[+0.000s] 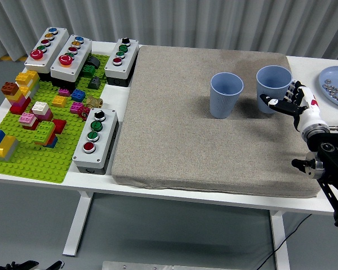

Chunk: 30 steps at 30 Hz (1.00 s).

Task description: Pick cup pour cup place

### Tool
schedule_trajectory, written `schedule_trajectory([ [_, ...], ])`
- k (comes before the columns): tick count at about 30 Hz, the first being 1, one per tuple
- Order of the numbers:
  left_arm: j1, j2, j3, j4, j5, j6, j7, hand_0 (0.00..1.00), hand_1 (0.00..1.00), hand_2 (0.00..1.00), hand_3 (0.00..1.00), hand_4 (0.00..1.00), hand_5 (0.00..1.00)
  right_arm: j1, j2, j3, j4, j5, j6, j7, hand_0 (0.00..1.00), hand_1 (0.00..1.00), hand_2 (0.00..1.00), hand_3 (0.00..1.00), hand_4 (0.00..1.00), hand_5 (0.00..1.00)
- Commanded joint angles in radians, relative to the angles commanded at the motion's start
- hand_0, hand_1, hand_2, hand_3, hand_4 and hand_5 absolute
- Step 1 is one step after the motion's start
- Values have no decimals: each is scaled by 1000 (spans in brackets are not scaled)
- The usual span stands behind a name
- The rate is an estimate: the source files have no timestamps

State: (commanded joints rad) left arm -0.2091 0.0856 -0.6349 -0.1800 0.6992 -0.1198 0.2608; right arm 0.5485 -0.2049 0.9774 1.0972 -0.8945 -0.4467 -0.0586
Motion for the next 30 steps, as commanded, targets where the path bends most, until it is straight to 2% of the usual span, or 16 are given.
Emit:
schedule_trajectory([
  [19,-4,-3,2,0,2,-2,0,771,764,826,679,509,998,-30,16,-11,-26,3,-4,14,871,766,623,613,752,104],
  [25,-5,-3,8,0,-3,-2,-1,771,764,826,680,509,998,-32,17,-8,-32,34,16,36,870,766,625,614,753,108],
  [26,-5,-3,9,0,-4,-2,-1,771,764,825,679,509,998,-32,17,-7,-31,37,19,38,874,773,679,712,753,118],
  [30,-3,-3,10,0,-3,-3,-1,771,764,825,679,509,998,-33,16,-7,-26,23,40,35,874,773,679,712,753,118],
])
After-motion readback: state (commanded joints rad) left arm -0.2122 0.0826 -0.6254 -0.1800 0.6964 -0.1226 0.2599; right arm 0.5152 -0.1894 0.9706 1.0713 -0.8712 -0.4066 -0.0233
